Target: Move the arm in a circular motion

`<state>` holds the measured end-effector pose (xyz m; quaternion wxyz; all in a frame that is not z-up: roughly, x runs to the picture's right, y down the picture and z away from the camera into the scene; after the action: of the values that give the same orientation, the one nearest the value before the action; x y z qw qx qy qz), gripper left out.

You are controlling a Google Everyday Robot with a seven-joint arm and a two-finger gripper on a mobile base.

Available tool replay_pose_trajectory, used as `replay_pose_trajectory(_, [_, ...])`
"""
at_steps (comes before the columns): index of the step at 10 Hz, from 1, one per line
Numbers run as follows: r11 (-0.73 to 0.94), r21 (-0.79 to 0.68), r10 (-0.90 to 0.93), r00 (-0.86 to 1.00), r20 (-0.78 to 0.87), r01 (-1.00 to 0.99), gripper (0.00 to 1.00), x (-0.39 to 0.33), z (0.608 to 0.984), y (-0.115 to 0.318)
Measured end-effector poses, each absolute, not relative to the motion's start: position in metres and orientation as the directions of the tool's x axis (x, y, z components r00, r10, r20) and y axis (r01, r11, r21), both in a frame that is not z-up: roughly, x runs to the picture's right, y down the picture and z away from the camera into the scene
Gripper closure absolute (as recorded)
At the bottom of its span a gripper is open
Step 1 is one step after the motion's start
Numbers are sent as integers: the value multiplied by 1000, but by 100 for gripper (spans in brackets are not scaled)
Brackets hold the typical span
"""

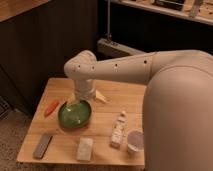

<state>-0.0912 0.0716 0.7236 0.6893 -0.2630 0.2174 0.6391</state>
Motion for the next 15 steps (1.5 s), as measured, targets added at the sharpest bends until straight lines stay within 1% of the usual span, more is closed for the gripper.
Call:
replay_pose_trajectory(2, [41, -87, 770, 87, -632, -995, 0, -71, 738, 55])
replay_pose_trajectory(6, [26, -93, 779, 79, -622, -995, 0, -51, 744, 46])
replay_pose_trajectory(9, [18, -93, 786, 71, -615, -996, 0, -22, 763, 23])
replay_pose_trajectory(11, [13, -98, 787, 71, -613, -995, 0, -17, 765, 20])
replay_pose_trajectory(15, [-6, -99, 793, 56, -607, -995, 0, 16, 783, 0])
